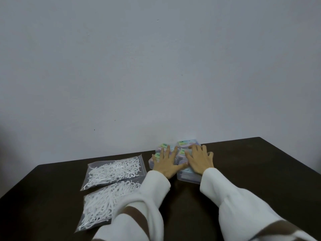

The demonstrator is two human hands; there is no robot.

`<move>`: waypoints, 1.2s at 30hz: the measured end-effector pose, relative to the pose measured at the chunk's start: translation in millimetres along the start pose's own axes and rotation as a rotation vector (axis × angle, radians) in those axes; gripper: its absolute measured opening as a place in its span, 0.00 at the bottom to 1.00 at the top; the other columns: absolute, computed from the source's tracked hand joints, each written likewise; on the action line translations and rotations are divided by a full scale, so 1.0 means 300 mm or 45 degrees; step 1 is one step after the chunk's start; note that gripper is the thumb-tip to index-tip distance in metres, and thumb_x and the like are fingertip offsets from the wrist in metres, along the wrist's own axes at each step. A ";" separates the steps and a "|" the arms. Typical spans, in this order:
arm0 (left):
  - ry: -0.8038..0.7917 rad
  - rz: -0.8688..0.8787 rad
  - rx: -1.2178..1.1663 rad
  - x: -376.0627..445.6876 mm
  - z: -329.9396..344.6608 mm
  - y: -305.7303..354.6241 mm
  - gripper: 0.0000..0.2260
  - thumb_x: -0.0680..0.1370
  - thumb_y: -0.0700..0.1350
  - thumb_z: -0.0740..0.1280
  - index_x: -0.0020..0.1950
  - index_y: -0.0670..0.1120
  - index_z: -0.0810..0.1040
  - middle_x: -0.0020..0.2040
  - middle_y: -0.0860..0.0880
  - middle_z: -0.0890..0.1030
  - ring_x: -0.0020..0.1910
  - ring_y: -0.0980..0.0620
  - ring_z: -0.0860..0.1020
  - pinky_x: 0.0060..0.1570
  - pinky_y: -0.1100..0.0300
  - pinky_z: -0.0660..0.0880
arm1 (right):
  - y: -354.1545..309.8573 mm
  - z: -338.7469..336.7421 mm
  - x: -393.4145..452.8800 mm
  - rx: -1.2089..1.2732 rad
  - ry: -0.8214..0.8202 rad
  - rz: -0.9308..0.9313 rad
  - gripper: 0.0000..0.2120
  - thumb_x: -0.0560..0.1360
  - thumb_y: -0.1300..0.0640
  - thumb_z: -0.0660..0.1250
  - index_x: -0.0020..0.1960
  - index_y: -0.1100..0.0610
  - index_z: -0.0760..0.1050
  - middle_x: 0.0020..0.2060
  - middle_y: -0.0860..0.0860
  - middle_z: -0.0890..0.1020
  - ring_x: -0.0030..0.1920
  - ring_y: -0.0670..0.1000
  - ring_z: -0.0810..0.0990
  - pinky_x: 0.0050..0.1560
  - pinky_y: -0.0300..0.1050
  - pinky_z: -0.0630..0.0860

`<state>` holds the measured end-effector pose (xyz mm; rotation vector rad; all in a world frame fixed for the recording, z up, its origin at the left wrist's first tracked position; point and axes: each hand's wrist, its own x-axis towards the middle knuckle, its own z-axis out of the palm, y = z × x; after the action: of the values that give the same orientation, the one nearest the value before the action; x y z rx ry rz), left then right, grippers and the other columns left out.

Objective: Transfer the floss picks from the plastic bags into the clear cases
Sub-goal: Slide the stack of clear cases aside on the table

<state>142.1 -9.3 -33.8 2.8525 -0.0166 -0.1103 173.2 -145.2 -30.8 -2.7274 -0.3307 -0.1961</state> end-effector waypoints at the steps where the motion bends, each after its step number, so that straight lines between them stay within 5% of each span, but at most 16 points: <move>1: -0.023 0.001 0.042 0.011 0.002 -0.002 0.35 0.77 0.67 0.53 0.77 0.56 0.39 0.77 0.48 0.37 0.76 0.45 0.36 0.68 0.37 0.34 | 0.004 -0.002 0.019 -0.025 -0.043 -0.012 0.22 0.81 0.49 0.49 0.72 0.54 0.57 0.73 0.52 0.60 0.71 0.53 0.57 0.69 0.57 0.53; 4: -0.079 0.005 0.093 0.031 -0.002 -0.009 0.34 0.77 0.67 0.51 0.77 0.56 0.40 0.78 0.48 0.39 0.76 0.45 0.37 0.69 0.37 0.34 | 0.018 0.004 0.064 -0.092 -0.244 0.005 0.26 0.82 0.48 0.45 0.76 0.55 0.45 0.76 0.50 0.46 0.76 0.51 0.43 0.71 0.65 0.40; 7: -0.061 0.052 0.104 0.033 -0.002 -0.016 0.29 0.80 0.63 0.49 0.77 0.57 0.42 0.78 0.48 0.41 0.76 0.47 0.39 0.69 0.38 0.36 | 0.031 0.009 0.087 -0.175 -0.319 -0.013 0.27 0.81 0.47 0.45 0.76 0.56 0.43 0.76 0.51 0.44 0.76 0.52 0.41 0.69 0.67 0.37; 11: -0.034 0.102 0.139 0.033 0.002 -0.029 0.24 0.82 0.60 0.48 0.77 0.60 0.45 0.78 0.49 0.43 0.77 0.48 0.42 0.69 0.36 0.37 | 0.032 0.005 0.091 -0.198 -0.231 -0.081 0.24 0.81 0.49 0.49 0.73 0.57 0.55 0.73 0.54 0.57 0.74 0.55 0.54 0.71 0.63 0.42; 16: -0.058 0.141 0.136 0.031 0.000 -0.033 0.23 0.82 0.58 0.49 0.76 0.61 0.47 0.78 0.50 0.46 0.77 0.49 0.44 0.70 0.37 0.38 | 0.024 -0.004 0.068 -0.048 -0.145 -0.164 0.20 0.79 0.54 0.55 0.70 0.59 0.63 0.67 0.56 0.66 0.65 0.55 0.69 0.66 0.48 0.68; 23: -0.133 0.217 0.012 0.013 -0.003 -0.008 0.23 0.82 0.56 0.52 0.76 0.59 0.50 0.78 0.51 0.47 0.77 0.49 0.46 0.72 0.39 0.40 | 0.061 -0.035 0.021 -0.107 -0.189 -0.248 0.20 0.79 0.54 0.54 0.70 0.56 0.64 0.70 0.52 0.65 0.70 0.52 0.62 0.72 0.53 0.53; 29: -0.148 0.336 -0.274 -0.015 -0.002 0.037 0.23 0.81 0.52 0.59 0.75 0.55 0.59 0.78 0.50 0.54 0.76 0.47 0.52 0.74 0.42 0.46 | 0.145 -0.082 -0.042 -0.115 -0.176 -0.256 0.21 0.79 0.49 0.57 0.70 0.53 0.63 0.68 0.50 0.68 0.67 0.51 0.66 0.66 0.48 0.64; 33: 0.084 0.317 -0.168 -0.029 -0.011 0.046 0.29 0.78 0.55 0.64 0.76 0.51 0.59 0.77 0.50 0.56 0.75 0.48 0.55 0.74 0.46 0.45 | 0.185 -0.105 -0.079 -0.160 -0.235 -0.242 0.22 0.79 0.48 0.57 0.71 0.50 0.59 0.70 0.50 0.65 0.69 0.50 0.63 0.69 0.51 0.60; 36: 0.166 0.166 -0.162 -0.045 -0.027 0.046 0.34 0.74 0.60 0.67 0.75 0.50 0.59 0.74 0.48 0.60 0.72 0.47 0.60 0.73 0.45 0.56 | 0.191 -0.114 -0.101 -0.161 -0.271 -0.232 0.25 0.80 0.49 0.55 0.74 0.47 0.53 0.74 0.50 0.59 0.73 0.51 0.57 0.72 0.56 0.52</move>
<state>129.3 -20.0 -21.3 2.7164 -0.1624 0.0986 155.5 -216.1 -25.5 -2.8477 -0.6480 0.0270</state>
